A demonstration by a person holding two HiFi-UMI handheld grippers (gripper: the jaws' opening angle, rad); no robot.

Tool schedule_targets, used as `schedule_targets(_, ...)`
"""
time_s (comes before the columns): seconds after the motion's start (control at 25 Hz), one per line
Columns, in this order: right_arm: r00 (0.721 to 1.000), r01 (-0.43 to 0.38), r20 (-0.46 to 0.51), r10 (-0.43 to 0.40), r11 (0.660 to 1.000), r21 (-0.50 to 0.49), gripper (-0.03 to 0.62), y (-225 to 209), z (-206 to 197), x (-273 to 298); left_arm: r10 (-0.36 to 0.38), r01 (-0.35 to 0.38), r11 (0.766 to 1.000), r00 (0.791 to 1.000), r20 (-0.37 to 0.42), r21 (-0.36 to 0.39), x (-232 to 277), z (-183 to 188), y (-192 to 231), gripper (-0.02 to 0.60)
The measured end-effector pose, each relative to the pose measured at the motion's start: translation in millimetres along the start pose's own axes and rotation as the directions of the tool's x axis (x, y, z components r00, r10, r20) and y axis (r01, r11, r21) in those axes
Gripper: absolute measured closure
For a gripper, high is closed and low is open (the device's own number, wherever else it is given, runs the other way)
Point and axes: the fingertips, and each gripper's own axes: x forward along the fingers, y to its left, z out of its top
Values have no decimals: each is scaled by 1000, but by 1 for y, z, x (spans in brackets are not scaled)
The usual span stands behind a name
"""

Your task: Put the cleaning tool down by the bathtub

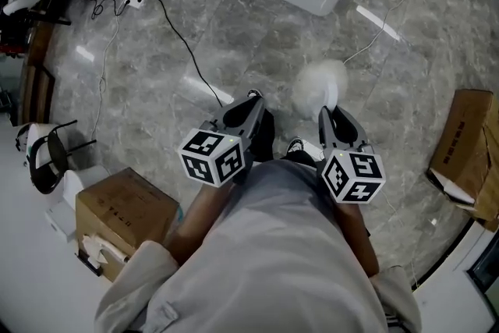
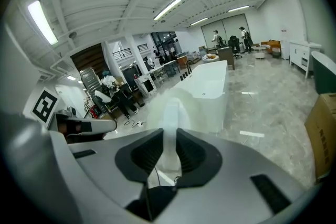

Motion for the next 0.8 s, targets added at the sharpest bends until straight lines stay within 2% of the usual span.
schedule_targets(0.24, 1000, -2, 0, 2, 1000, 3, 525, 22, 34, 45, -13, 13, 1000, 1000, -17, 8, 7, 41, 35, 572)
schedule_targets(0.52, 999, 2, 40, -1, 1000, -27, 525, 55, 79, 95, -41, 41, 998, 999, 5, 41, 12, 98, 78, 572)
schedule_targets(0.8, 997, 8, 79, -4, 998, -60, 525, 91, 107, 134, -69, 66, 994, 997, 29, 84, 9, 138, 118, 572)
